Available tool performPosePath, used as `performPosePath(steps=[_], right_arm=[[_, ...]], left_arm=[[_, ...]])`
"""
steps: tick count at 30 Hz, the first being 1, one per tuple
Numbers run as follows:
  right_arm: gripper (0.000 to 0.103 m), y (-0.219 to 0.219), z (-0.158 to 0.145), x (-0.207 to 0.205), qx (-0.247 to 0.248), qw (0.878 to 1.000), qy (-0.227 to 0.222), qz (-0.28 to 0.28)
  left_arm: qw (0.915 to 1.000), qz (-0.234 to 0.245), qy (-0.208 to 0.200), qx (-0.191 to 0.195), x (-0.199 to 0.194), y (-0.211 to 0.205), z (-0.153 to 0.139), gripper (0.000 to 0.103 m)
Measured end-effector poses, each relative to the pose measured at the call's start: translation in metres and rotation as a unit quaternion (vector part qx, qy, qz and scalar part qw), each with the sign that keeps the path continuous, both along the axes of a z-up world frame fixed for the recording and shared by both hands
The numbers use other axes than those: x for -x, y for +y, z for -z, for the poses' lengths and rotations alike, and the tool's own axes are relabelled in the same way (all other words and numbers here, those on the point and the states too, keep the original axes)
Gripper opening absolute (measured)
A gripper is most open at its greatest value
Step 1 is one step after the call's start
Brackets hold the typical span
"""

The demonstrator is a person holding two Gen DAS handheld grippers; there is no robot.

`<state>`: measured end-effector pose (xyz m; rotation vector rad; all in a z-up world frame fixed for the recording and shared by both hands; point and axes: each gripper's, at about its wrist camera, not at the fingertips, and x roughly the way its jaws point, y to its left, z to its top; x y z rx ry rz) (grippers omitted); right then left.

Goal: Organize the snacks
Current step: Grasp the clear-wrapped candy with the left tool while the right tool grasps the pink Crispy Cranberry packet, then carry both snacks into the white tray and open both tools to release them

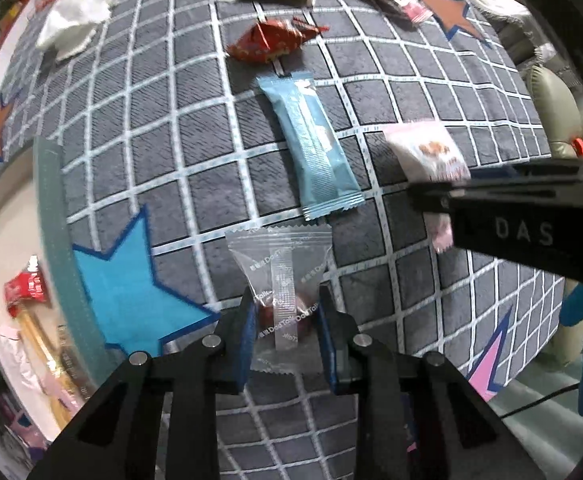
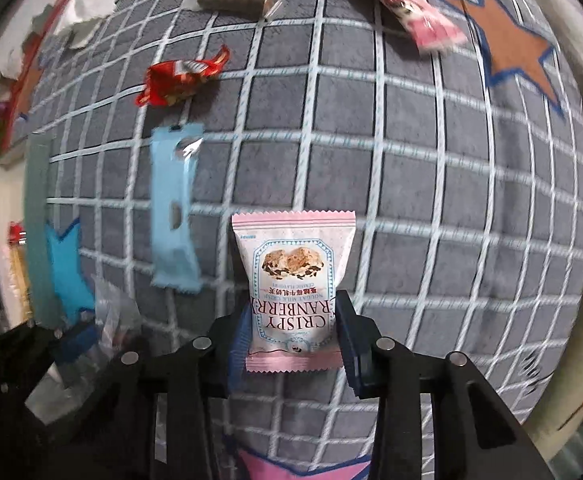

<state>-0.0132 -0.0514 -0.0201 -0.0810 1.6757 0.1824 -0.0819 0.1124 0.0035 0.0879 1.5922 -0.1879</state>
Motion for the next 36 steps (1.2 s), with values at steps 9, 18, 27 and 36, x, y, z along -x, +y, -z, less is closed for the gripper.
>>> performPosePath(steps=[9,18,27,36], right_arm=[[0.041,0.011,-0.005,0.055,-0.037,0.999,0.020,0.021],[0.041,0.055,-0.015,0.083,-0.053,0.998,0.019,0.015],[0.041,0.129,-0.034,0.090,-0.073,0.997,0.010,-0.031],[0.041,0.211,-0.045,0.094,-0.085,0.991,0.005,-0.102]], left_arm=[[0.9995,-0.027,-0.015,0.007,0.000,0.020,-0.032,0.031],[0.9982,-0.044,-0.036,0.017,0.012,0.067,-0.058,0.031],[0.9931,-0.100,-0.060,0.018,0.015,0.121,-0.077,0.031],[0.9783,-0.194,-0.072,0.005,0.029,0.202,-0.087,0.031]])
